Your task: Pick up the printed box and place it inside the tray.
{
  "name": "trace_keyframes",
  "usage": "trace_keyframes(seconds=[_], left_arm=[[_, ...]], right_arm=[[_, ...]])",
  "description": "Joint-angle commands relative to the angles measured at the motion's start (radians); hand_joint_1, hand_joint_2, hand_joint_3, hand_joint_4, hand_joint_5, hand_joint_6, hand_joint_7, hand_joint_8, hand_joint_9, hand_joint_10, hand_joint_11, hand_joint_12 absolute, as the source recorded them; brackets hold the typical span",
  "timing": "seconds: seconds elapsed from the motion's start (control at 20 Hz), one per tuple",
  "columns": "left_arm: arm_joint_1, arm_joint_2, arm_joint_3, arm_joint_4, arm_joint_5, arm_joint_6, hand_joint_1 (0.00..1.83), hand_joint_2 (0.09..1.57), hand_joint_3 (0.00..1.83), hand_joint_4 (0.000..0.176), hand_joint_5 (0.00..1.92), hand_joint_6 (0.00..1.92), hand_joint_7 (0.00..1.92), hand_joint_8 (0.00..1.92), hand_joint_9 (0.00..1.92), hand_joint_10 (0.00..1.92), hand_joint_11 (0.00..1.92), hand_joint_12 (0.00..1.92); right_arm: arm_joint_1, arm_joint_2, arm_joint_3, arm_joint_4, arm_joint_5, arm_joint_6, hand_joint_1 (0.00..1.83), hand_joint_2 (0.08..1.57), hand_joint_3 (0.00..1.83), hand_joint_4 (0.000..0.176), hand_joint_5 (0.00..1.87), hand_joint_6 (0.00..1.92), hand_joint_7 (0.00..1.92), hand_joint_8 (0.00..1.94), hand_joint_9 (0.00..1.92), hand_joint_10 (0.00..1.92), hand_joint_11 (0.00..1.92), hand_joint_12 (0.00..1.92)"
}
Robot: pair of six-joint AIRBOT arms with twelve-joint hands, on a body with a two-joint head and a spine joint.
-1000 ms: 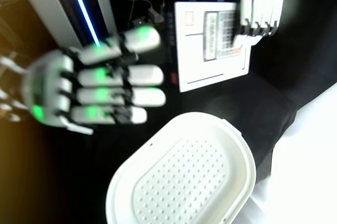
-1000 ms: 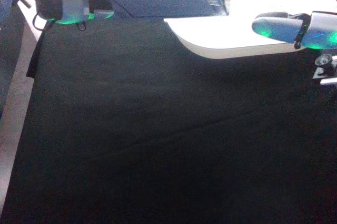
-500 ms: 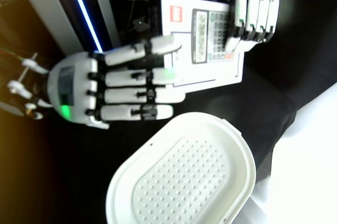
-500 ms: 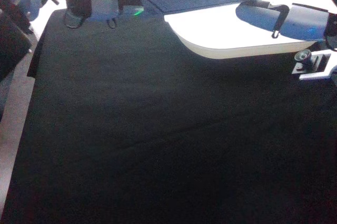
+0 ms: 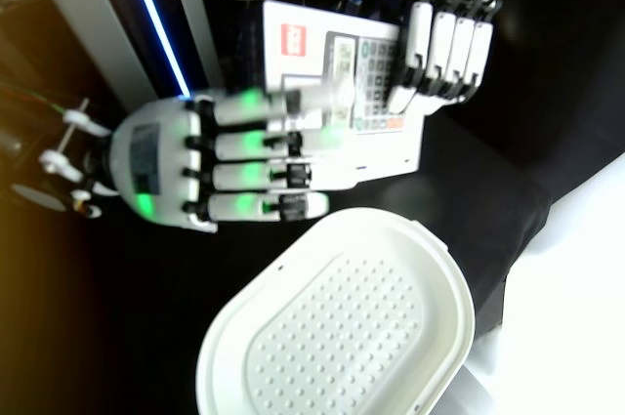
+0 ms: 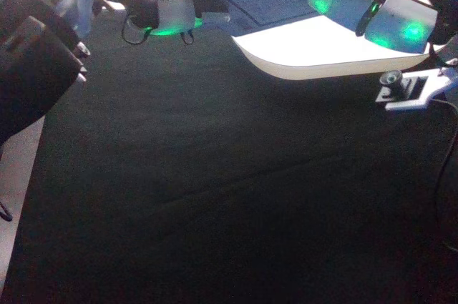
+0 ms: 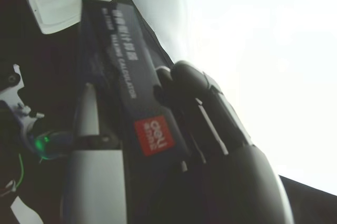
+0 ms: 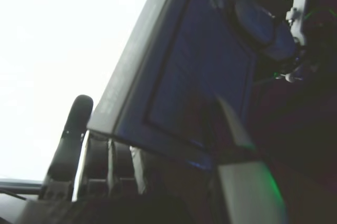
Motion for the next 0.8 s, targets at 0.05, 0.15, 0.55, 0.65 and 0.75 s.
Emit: trace_keyframes(seconds=[0.05,0.15,0.55,0.65,0.75], left_arm=[[-0.004,-0.005,0.012,0.006,-0.128,-0.035,1.28,1.11,0.0,0.0,0.87,0.97,1.11,0.98,1.2,0.71,1.0,1.3],[-0.003,-0.007,0.013,0.007,-0.125,-0.037,1.38,1.06,0.0,0.0,0.9,0.88,1.12,0.8,1.2,0.9,1.02,1.25],[0.003,-0.006,0.017,0.009,-0.108,-0.037,1.29,1.07,0.0,0.0,1.01,0.71,1.17,0.91,1.28,0.68,1.04,1.27],[0.002,-0.002,0.016,0.009,-0.112,-0.04,1.29,1.06,0.0,0.0,0.98,0.83,1.19,0.81,1.29,0.41,1.06,1.09],[0.003,0.002,0.018,0.023,-0.111,-0.066,1.16,1.04,0.0,0.0,0.68,0.41,0.89,0.41,1.03,0.17,0.76,0.97]], right_arm=[[0.012,-0.002,0.007,0.005,0.108,0.012,0.7,1.07,0.0,0.087,0.0,0.0,0.06,0.01,0.16,0.14,0.0,1.23],[0.013,-0.002,0.009,0.005,0.108,0.016,1.02,1.02,0.0,0.0,0.58,0.08,0.61,0.05,0.59,0.13,0.32,1.11],[0.013,-0.002,0.01,0.004,0.108,0.018,1.19,1.06,0.0,0.0,1.09,0.78,1.15,1.34,1.21,1.6,1.11,1.77],[0.013,-0.002,0.01,0.002,0.108,0.019,1.2,1.04,0.0,0.0,1.16,0.67,1.22,1.29,1.22,1.51,1.13,1.77],[0.013,-0.001,0.01,0.002,0.108,0.02,1.21,1.02,0.0,0.0,1.2,0.6,1.19,1.47,1.23,1.72,1.17,1.89]])
